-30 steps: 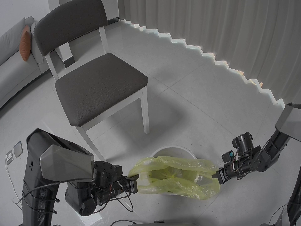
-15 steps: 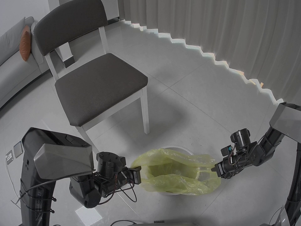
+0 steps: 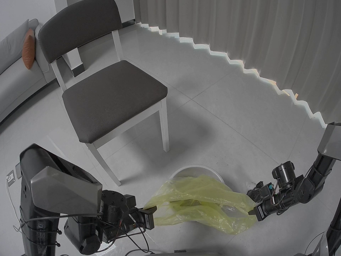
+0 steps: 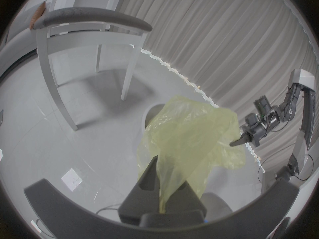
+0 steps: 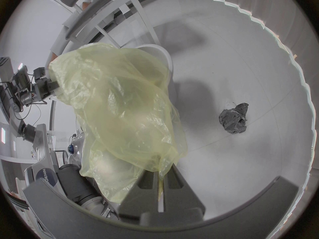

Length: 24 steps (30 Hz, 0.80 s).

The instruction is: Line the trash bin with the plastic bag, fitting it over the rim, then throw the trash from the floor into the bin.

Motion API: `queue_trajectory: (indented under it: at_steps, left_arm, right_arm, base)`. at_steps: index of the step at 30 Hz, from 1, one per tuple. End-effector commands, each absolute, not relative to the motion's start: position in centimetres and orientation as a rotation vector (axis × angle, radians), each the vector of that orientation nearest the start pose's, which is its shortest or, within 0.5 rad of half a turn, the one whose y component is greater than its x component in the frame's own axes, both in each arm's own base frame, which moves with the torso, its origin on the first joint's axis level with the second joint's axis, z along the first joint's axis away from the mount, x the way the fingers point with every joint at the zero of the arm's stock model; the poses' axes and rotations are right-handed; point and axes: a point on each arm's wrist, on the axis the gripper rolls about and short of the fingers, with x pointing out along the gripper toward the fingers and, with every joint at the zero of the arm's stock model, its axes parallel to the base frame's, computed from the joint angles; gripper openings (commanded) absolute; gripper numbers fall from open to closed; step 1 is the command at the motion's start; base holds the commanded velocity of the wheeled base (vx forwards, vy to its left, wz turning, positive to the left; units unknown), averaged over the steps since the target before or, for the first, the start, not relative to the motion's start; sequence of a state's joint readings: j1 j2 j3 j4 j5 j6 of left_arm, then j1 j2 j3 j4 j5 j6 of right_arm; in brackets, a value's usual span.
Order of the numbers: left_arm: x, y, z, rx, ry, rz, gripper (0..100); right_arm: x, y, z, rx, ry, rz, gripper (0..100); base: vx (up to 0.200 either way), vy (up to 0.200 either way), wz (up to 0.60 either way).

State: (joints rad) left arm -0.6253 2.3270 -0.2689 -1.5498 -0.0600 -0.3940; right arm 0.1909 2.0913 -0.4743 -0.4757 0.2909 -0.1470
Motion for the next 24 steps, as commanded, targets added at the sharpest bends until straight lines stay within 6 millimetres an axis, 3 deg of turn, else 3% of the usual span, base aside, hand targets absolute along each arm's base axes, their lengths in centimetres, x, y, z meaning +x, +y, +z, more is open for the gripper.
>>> queue_trajectory:
  at_steps: [1, 7, 15, 21, 22, 24]
  left_arm:
    - [21.7, -16.3, -3.6, -0.205, 0.682, -0.557, 0]
    - [23.6, -16.4, -4.6, -0.221, 0.660, -0.534, 0]
    - [28.2, -17.7, -6.0, -0.220, 0.614, -0.509, 0]
    - [30.1, -18.3, -3.6, -0.237, 0.564, -0.508, 0]
    - [30.6, -18.5, -2.1, -0.239, 0.555, -0.508, 0]
    - [30.8, -18.7, -0.9, -0.244, 0.546, -0.511, 0]
  right_arm:
    - [24.4, 5.5, -0.8, -0.074, 1.117, 0.525, 0]
    - [26.3, 5.9, -1.4, -0.073, 1.101, 0.525, 0]
    - [31.5, 6.9, -3.2, -0.067, 1.044, 0.510, 0]
    - [32.8, 7.1, -2.3, -0.042, 0.999, 0.496, 0]
    - [33.0, 7.1, -1.2, -0.039, 0.974, 0.493, 0]
    - [33.1, 7.1, -0.5, -0.040, 0.965, 0.494, 0]
  base:
    - [0.000, 0.000, 0.00]
    - [0.000, 0.000, 0.00]
    - [0.000, 0.000, 0.00]
    - [0.000, 0.000, 0.00]
    - [0.000, 0.000, 0.00]
    - [0.000, 0.000, 0.00]
